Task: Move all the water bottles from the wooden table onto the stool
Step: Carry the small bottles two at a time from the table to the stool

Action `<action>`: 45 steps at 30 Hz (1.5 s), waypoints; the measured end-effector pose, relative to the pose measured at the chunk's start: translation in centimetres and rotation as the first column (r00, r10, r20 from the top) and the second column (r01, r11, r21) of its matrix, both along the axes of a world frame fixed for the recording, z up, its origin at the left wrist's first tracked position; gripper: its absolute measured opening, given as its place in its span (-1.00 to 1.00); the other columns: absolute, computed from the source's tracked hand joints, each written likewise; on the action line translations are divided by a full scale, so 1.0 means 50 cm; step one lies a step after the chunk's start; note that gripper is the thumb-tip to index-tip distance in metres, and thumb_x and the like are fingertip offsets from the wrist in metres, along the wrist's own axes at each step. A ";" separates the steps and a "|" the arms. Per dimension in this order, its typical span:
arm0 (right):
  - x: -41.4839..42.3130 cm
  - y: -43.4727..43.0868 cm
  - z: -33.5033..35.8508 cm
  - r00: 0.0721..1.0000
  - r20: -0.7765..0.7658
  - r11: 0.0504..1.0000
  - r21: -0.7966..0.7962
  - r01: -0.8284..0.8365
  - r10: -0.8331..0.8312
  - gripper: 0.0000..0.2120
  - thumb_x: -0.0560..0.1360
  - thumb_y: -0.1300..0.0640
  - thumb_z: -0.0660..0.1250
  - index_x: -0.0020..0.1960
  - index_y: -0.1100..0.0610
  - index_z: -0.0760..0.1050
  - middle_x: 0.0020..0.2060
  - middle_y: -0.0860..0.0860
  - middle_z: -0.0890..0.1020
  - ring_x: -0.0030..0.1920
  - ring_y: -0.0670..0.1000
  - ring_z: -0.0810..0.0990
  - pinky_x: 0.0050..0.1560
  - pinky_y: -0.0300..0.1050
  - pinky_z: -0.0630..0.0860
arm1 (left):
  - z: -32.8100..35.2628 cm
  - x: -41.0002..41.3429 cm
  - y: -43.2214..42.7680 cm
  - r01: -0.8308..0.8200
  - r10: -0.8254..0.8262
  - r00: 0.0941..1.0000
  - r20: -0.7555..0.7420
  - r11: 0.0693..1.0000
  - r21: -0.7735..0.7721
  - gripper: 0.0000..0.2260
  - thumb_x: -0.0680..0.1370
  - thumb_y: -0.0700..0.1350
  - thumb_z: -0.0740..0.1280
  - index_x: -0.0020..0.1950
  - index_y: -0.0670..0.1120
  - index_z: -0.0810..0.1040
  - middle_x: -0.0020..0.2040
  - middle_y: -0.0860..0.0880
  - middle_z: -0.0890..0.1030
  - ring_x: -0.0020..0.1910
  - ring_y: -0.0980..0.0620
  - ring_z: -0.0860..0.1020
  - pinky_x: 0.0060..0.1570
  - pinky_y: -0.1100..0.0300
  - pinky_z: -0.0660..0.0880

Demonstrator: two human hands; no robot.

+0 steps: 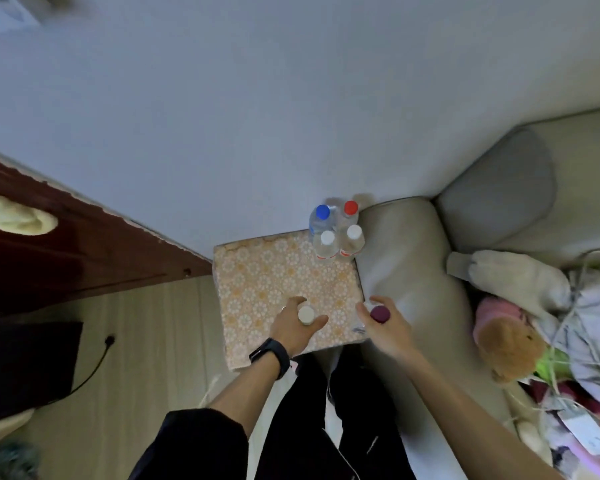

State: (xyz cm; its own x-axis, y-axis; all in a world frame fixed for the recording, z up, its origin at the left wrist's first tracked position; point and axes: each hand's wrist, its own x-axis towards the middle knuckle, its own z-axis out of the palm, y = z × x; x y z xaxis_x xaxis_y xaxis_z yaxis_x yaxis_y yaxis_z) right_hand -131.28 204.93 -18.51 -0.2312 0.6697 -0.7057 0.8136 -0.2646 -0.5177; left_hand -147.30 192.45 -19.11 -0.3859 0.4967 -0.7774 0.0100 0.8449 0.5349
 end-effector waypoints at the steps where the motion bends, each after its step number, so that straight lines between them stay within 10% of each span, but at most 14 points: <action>1: -0.005 0.005 -0.014 1.000 0.012 1.000 -0.029 0.003 -0.002 -0.50 0.48 -0.30 0.35 0.33 -0.10 0.42 0.08 -0.07 0.61 0.18 0.07 0.58 0.06 -0.18 0.37 | -0.016 -0.002 0.006 0.023 -0.023 1.000 -0.009 1.000 -0.008 -0.30 0.51 0.23 0.41 0.53 -0.02 0.25 0.42 -0.05 0.47 0.25 -0.11 0.55 0.16 0.03 0.53; 19: -0.111 0.138 -0.192 0.977 -0.005 0.977 -0.032 -0.212 0.212 -0.38 0.47 -0.24 0.39 0.46 -0.20 0.26 0.11 0.02 0.62 0.04 0.09 0.65 0.11 -0.05 0.57 | -0.166 -0.028 0.171 -0.015 0.033 0.985 -0.172 0.995 0.103 -0.45 0.48 0.09 0.47 0.43 0.08 0.37 0.30 -0.01 0.53 0.18 -0.05 0.55 0.13 -0.02 0.54; 25: -0.107 0.146 -0.211 0.970 0.053 0.971 -0.039 -0.235 0.236 -0.23 0.46 -0.26 0.38 0.54 -0.07 0.14 0.17 0.05 0.60 0.15 0.16 0.63 0.16 0.00 0.56 | -0.171 -0.023 0.164 -0.213 0.219 0.968 -0.122 0.975 0.056 -0.15 0.37 0.18 0.56 0.54 0.00 0.23 0.40 -0.05 0.43 0.33 -0.09 0.48 0.28 -0.05 0.49; 31: -0.093 0.165 -0.219 0.954 0.029 0.954 -0.056 -0.296 0.298 -0.71 0.45 -0.26 0.39 -0.07 -0.05 0.54 -0.26 -0.12 0.66 -0.16 -0.01 0.67 -0.24 -0.21 0.47 | -0.175 -0.001 0.176 -0.338 0.338 0.941 -0.028 0.941 0.001 -0.29 0.45 0.12 0.51 0.50 0.02 0.28 0.19 -0.02 0.58 0.05 -0.01 0.59 -0.02 0.13 0.58; 39: -0.075 0.185 -0.230 0.956 -0.076 0.959 0.037 -0.283 0.285 -0.75 0.47 -0.25 0.40 -0.22 -0.11 0.50 -0.38 -0.19 0.63 -0.25 -0.25 0.59 -0.30 -0.47 0.35 | -0.189 -0.004 0.200 -0.368 0.368 0.930 0.027 0.924 0.100 -0.33 0.39 0.08 0.57 0.43 0.10 0.37 0.16 0.14 0.59 0.11 0.05 0.58 0.09 0.13 0.53; 45: -0.076 0.192 -0.243 0.939 -0.164 0.951 -0.012 -0.310 0.304 -0.73 0.45 -0.33 0.36 -0.01 -0.18 0.53 -0.18 -0.22 0.66 -0.19 -0.13 0.67 -0.18 -0.29 0.44 | -0.191 -0.020 0.225 -0.307 0.307 0.952 0.017 0.945 0.111 -0.44 0.35 0.15 0.59 0.26 0.09 0.47 0.07 0.17 0.63 -0.01 0.20 0.58 -0.14 0.32 0.45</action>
State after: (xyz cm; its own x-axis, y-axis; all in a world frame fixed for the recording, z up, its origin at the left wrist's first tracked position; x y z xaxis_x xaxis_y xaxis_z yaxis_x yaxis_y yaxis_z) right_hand -135.09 214.54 -30.63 -0.5318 0.5223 -0.6666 0.7670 -0.0367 -0.6406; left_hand -148.30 203.69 -28.65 -0.5339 0.4374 -0.7236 -0.2396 0.7424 0.6256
